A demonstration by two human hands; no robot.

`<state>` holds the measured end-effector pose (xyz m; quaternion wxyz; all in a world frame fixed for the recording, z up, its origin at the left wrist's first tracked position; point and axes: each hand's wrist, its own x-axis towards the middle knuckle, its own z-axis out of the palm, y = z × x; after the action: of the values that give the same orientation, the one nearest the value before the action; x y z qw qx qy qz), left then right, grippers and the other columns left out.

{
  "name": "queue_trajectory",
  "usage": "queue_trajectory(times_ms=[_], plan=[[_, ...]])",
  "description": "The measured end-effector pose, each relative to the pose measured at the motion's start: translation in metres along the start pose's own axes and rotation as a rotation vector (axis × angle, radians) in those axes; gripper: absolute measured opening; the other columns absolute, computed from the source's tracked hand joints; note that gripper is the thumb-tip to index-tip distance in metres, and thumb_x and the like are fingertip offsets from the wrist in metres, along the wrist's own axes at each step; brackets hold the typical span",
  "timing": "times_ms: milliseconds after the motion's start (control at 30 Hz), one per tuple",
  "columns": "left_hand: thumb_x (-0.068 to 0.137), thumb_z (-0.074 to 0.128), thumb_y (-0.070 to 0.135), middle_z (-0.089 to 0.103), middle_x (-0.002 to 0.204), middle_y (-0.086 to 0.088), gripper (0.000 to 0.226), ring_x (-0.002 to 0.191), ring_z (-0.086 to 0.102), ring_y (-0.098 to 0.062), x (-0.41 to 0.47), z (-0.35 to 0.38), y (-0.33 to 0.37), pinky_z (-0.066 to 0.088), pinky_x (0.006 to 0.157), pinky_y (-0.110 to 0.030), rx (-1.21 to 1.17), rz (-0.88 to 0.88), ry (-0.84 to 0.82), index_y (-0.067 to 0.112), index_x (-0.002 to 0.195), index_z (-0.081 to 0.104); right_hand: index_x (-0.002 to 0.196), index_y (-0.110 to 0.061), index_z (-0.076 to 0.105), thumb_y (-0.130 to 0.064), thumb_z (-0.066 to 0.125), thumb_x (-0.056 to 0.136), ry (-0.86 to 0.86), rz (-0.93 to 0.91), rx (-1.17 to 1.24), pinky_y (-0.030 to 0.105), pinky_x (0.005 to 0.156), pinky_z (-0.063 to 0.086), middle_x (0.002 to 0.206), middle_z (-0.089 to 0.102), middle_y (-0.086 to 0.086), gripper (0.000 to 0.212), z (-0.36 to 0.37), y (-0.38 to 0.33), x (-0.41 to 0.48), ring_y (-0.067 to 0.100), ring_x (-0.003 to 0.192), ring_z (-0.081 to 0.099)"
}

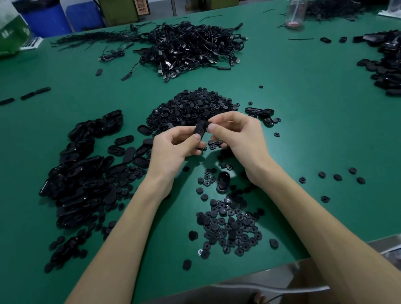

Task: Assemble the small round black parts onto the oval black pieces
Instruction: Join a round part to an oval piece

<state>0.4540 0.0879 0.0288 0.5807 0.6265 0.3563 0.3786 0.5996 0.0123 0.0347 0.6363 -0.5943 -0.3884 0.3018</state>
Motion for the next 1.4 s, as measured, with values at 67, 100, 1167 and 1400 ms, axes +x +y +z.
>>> queue_trajectory(times_ms=[67,100,1167,1400], plan=[[0.094,0.072,0.003,0.079,0.092,-0.014,0.012,0.085,0.076,-0.020,-0.0005,0.0004,-0.0002,0.059,0.076,-0.023,-0.014,0.003,0.000,0.009,0.105,0.075,0.096,-0.018,0.074,-0.014,0.076,0.092,0.011,-0.014,-0.024,0.024,0.069,0.052,0.088,0.077,0.010,0.006,0.0001,0.0011,0.0000,0.015,0.078,0.069],[0.093,0.073,0.003,0.079,0.090,-0.013,0.012,0.084,0.076,-0.020,-0.0008,0.0003,-0.0005,0.059,0.076,-0.023,-0.014,0.008,-0.002,0.007,0.104,0.075,0.096,-0.017,0.074,-0.014,0.076,0.091,0.015,-0.023,-0.036,0.025,0.069,0.051,0.087,0.076,0.008,0.006,0.0003,0.0016,0.0000,0.015,0.078,0.070],[0.090,0.077,0.006,0.076,0.083,-0.004,0.020,0.083,0.077,-0.023,-0.0005,-0.0001,-0.0010,0.062,0.078,-0.027,-0.017,-0.005,-0.037,0.003,0.109,0.072,0.102,-0.013,0.072,-0.009,0.073,0.091,0.115,-0.072,-0.130,0.034,0.083,0.060,0.092,0.075,0.004,0.012,0.0013,-0.0022,-0.0022,0.022,0.087,0.072],[0.091,0.076,0.004,0.074,0.085,-0.010,0.022,0.082,0.077,-0.023,0.0007,-0.0007,-0.0018,0.062,0.079,-0.028,-0.043,-0.003,-0.033,0.000,0.111,0.070,0.096,-0.015,0.075,-0.011,0.077,0.089,0.101,-0.060,-0.135,0.039,0.084,0.061,0.088,0.076,0.002,0.008,0.0021,-0.0010,-0.0009,0.023,0.085,0.073]])
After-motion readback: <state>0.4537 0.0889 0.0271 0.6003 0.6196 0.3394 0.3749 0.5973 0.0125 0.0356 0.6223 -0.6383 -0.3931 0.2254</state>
